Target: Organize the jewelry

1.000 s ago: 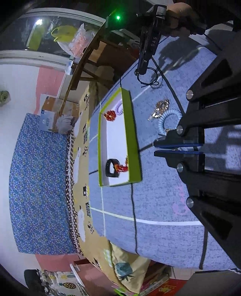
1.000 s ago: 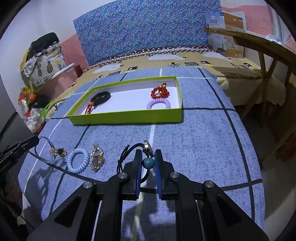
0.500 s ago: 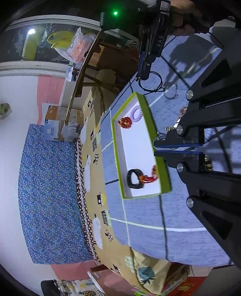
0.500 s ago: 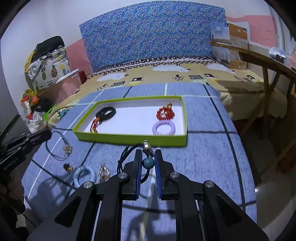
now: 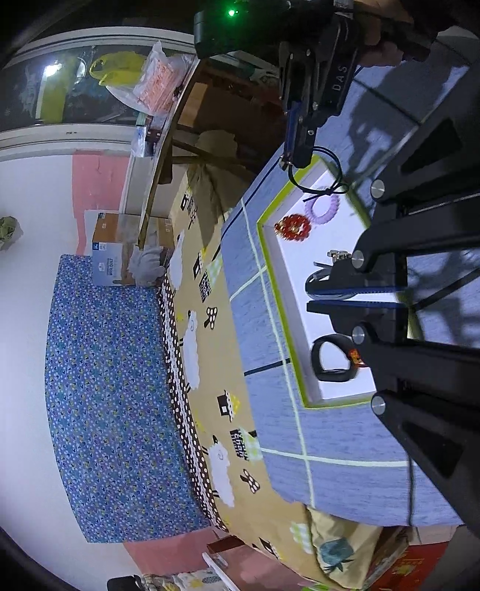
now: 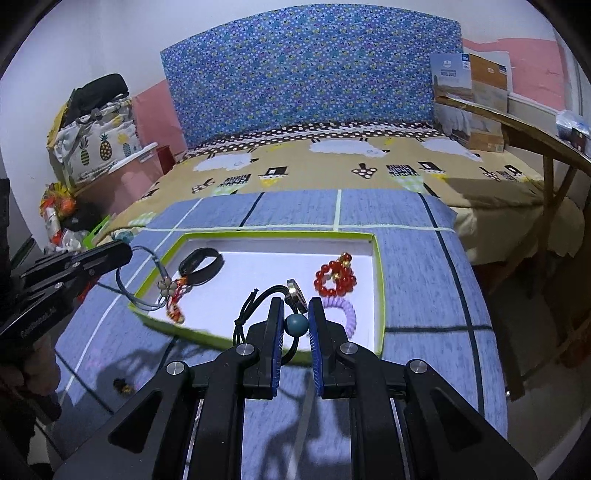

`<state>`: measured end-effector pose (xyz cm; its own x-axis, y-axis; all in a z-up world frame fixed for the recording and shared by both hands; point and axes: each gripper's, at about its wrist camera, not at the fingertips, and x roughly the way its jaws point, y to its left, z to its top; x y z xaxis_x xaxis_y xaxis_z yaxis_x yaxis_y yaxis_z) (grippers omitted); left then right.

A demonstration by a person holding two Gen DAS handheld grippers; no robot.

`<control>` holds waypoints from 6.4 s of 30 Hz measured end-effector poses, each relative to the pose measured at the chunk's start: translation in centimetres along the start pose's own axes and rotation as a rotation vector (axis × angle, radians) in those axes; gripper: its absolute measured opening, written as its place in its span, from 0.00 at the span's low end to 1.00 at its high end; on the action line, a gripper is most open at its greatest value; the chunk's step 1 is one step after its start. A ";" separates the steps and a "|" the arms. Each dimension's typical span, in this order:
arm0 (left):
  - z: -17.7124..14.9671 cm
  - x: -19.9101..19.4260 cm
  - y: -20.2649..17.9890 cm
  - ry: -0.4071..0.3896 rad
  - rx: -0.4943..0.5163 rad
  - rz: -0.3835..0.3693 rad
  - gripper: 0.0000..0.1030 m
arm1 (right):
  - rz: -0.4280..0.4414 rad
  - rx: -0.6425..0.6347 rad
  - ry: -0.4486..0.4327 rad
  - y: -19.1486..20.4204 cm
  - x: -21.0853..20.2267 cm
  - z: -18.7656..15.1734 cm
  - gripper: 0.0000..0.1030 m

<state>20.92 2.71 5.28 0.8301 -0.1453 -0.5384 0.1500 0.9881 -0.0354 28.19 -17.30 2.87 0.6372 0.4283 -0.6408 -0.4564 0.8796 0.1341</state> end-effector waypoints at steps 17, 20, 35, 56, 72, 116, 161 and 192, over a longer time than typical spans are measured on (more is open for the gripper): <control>1.7 9.4 2.1 0.123 0.000 0.004 0.03 | 0.001 -0.015 0.114 -0.4 7.7 0.9 0.13; 1.4 10.5 2.3 0.148 -0.011 0.002 0.03 | -0.007 -0.015 0.130 -0.6 8.5 0.9 0.13; 0.7 12.4 2.1 0.205 -0.002 -0.001 0.04 | -0.048 -0.054 0.166 -0.3 9.8 0.7 0.18; -1.0 2.1 2.2 0.053 -0.049 0.041 0.14 | -0.039 -0.053 -0.002 1.9 -0.3 -1.4 0.22; -6.1 -6.1 0.0 -0.001 -0.066 0.070 0.16 | -0.024 -0.094 -0.079 5.2 -7.5 -5.8 0.22; -12.0 -8.2 0.4 0.086 -0.106 0.126 0.31 | 0.070 -0.077 -0.025 6.3 -7.8 -10.2 0.23; -12.8 -2.4 0.0 0.255 -0.070 0.119 0.23 | 0.076 -0.220 0.136 8.9 0.2 -8.5 0.17; -12.8 -3.0 0.4 0.242 -0.096 0.078 0.22 | 0.129 -0.096 0.083 6.0 -2.3 -7.5 0.03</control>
<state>11.58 4.18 -3.87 0.6832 -0.0631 -0.7275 0.0294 0.9978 -0.0589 19.32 -14.56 -0.53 0.5177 0.5141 -0.6838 -0.5908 0.7930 0.1490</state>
